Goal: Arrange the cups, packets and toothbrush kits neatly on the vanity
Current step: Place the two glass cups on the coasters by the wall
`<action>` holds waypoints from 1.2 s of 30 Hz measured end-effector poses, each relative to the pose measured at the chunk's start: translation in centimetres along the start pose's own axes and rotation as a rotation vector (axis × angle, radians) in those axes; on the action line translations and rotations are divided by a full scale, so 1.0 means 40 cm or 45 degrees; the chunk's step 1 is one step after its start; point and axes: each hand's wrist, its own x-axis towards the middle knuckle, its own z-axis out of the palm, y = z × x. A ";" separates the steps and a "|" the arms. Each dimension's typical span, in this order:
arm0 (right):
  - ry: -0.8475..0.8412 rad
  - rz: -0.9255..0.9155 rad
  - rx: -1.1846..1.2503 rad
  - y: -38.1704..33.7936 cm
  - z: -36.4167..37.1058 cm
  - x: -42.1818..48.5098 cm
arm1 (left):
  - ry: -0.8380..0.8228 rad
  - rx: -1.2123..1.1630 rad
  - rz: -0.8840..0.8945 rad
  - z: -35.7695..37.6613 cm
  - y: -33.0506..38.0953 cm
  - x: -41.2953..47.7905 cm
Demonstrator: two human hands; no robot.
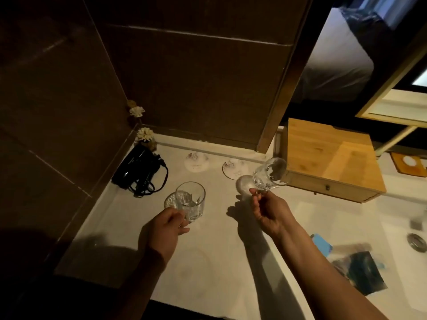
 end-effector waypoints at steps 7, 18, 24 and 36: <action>0.021 0.048 -0.244 0.006 0.084 0.070 | -0.040 -0.026 0.034 -0.013 0.027 0.029; -0.025 0.141 -0.339 0.011 0.129 0.143 | -0.049 -0.052 0.031 -0.006 0.038 0.080; -0.034 0.208 -0.346 0.019 0.116 0.162 | 0.003 -0.074 0.002 -0.007 0.010 0.094; 0.370 -0.677 -1.145 0.065 0.072 0.104 | -0.035 -0.124 0.046 -0.006 0.018 0.082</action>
